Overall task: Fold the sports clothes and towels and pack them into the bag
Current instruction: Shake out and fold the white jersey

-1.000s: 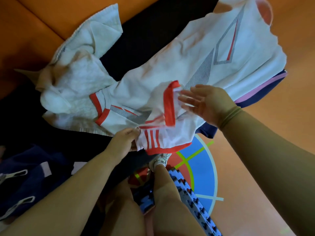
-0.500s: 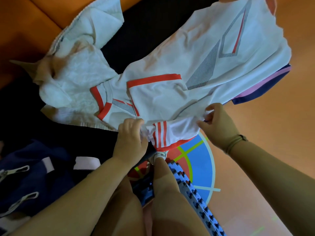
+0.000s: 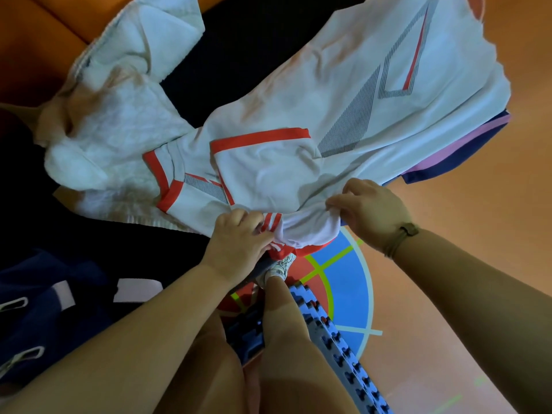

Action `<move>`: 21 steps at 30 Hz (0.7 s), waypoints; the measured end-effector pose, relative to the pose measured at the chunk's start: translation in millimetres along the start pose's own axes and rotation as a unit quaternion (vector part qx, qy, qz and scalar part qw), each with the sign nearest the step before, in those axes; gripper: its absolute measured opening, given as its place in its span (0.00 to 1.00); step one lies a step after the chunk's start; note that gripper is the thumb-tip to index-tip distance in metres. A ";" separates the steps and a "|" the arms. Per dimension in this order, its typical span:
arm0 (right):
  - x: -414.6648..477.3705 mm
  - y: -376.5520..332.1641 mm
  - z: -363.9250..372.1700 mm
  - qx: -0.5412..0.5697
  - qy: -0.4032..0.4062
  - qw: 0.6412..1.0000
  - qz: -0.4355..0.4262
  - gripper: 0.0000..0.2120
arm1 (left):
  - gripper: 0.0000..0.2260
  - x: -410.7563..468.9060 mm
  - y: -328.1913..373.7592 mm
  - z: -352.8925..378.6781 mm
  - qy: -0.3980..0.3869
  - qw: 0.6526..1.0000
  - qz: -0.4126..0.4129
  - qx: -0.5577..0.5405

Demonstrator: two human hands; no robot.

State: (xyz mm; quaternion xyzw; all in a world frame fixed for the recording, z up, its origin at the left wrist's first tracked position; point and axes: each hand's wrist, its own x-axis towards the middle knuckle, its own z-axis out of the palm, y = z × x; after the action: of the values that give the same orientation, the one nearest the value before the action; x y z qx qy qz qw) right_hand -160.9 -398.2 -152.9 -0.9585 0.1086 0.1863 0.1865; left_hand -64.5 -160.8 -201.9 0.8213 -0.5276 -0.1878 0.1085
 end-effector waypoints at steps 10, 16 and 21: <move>49.7 -3.2 -39.1 0.122 0.011 0.984 0.131 0.13 | 0.21 21.4 -18.8 -40.5 0.037 0.837 -0.326 -0.437; 86.3 -6.4 -31.6 0.189 -0.065 0.940 0.275 0.25 | 0.15 42.9 -52.8 -39.0 0.026 0.753 -0.489 -0.439; 81.6 -8.6 -23.4 0.194 -0.017 0.920 0.341 0.22 | 0.12 42.5 -58.0 -36.5 0.030 0.734 -0.500 -0.458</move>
State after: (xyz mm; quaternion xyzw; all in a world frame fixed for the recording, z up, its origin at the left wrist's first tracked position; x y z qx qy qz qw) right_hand -77.1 -411.0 -162.5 -0.8052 0.4595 0.2305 0.2955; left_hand 14.8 -175.8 -198.9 0.8227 0.1129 -0.4091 0.3782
